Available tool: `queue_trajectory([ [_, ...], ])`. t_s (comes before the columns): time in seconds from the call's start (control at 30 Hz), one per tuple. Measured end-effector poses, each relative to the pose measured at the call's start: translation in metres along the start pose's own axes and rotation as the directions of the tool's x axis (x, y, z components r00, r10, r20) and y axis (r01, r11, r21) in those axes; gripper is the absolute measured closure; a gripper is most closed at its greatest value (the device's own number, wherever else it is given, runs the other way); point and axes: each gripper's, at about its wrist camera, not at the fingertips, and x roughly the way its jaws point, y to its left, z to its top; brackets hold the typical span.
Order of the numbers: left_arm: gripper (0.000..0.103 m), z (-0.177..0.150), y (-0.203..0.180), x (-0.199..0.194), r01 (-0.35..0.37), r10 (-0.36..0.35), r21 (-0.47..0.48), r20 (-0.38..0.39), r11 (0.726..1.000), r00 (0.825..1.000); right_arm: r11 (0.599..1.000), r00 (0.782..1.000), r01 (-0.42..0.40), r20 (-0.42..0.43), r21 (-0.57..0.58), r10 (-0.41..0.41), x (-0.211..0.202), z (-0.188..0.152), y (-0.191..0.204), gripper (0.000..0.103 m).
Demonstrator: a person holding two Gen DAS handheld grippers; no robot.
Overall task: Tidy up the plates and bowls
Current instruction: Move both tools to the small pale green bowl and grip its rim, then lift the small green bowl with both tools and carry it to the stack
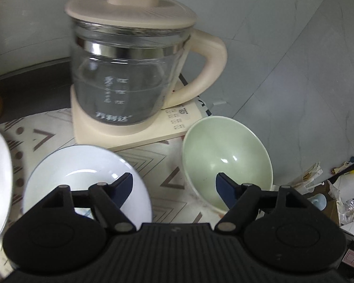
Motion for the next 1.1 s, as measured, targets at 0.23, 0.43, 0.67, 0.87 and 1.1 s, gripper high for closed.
queue_trajectory([
  [0.23,0.036,0.009,-0.011,0.028,0.029,-0.028,0.021,-0.04,0.999,0.999,0.999,0.999,0.026,-0.022,0.025,-0.026,0.017,0.007,-0.002,0.043],
  [0.43,0.062,0.008,-0.013,0.05,0.04,-0.039,0.004,-0.088,0.999,0.995,0.998,0.998,0.035,-0.058,0.05,-0.032,0.031,0.009,-0.005,0.056],
  [0.67,0.083,0.004,-0.014,0.065,0.021,-0.025,-0.04,-0.118,0.999,0.993,0.996,0.995,0.054,-0.092,0.069,-0.047,0.043,0.007,-0.007,0.067],
  [0.87,0.089,0.004,-0.014,0.057,0.014,-0.017,-0.037,-0.109,0.999,0.994,0.997,0.995,0.071,-0.071,0.043,-0.068,0.045,0.005,-0.002,0.078],
  [1.1,0.089,0.001,-0.013,0.031,0.011,-0.013,-0.04,-0.065,0.999,0.998,0.999,0.998,0.04,-0.044,0.028,-0.038,0.03,0.003,0.0,0.078],
])
